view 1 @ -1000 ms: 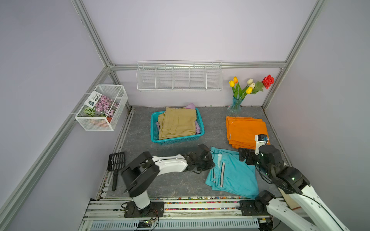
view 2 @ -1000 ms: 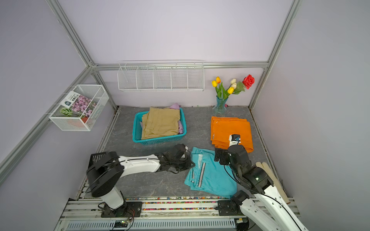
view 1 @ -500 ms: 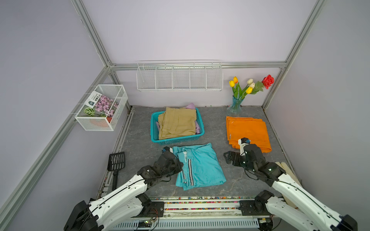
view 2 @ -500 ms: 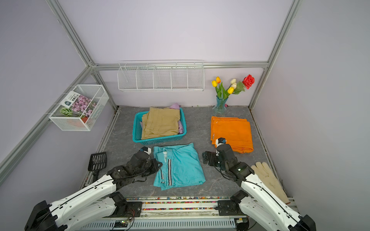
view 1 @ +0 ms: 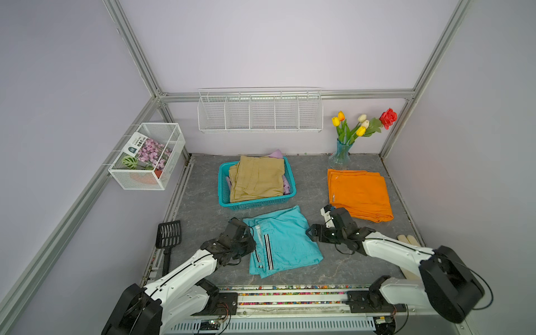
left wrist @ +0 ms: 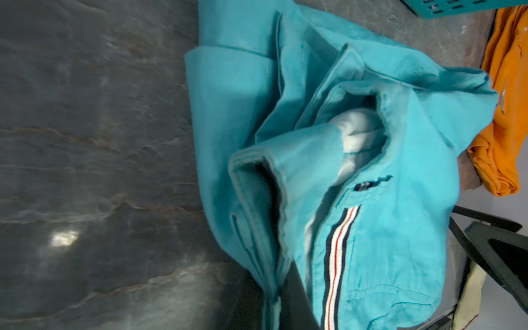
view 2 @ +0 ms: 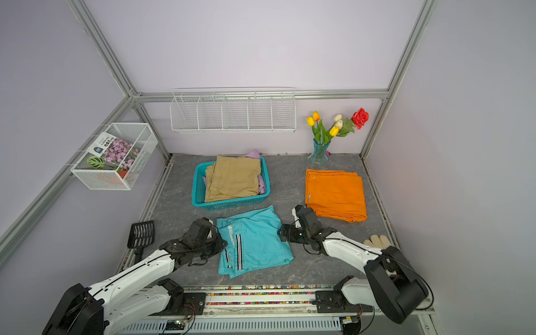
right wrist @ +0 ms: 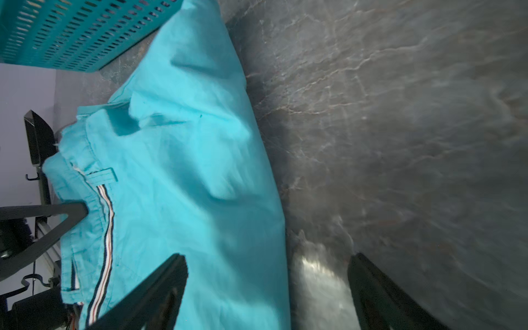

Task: Put the folded long pants in the basket
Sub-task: Pick up the long pant at the center of the board.

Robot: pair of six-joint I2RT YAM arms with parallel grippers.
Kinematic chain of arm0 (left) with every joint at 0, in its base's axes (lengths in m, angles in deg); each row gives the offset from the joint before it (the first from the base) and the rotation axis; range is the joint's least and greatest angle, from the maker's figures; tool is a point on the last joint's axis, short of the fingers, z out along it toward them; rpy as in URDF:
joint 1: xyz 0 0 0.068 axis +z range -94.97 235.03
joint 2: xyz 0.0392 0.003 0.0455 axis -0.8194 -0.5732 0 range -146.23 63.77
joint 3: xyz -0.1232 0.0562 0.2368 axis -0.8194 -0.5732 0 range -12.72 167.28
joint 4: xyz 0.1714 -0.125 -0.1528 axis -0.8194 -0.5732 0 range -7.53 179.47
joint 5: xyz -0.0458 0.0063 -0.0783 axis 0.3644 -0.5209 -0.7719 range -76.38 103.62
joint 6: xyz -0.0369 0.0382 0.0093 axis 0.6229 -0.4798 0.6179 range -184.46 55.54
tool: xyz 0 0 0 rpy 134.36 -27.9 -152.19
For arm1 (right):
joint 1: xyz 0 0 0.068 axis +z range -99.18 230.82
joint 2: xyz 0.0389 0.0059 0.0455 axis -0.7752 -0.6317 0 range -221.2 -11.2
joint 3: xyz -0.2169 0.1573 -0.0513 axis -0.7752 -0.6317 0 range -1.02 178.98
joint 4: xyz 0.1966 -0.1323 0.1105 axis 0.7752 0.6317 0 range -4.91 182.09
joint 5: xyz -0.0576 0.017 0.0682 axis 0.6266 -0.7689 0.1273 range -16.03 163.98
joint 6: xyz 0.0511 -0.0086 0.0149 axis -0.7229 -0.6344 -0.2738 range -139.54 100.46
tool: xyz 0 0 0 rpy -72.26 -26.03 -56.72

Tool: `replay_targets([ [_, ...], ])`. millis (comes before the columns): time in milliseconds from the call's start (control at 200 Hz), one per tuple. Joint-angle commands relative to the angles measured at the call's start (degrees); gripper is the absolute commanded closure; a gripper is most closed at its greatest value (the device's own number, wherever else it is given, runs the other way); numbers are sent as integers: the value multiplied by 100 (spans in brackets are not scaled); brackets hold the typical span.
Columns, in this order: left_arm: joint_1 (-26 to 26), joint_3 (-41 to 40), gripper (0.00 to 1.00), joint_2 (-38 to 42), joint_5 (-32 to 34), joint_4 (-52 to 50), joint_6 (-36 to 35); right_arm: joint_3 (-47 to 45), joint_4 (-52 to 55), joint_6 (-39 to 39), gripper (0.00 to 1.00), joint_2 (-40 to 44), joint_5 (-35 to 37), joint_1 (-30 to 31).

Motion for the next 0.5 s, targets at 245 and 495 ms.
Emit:
replay_targets([
  [245,79,41,100,200,-44,-7,-138,690,-1034,-35,51,-1566,-439,150],
  [495,123,371,100,315,187,-442,-129,786,-599,-34,100,-998,-193,258],
])
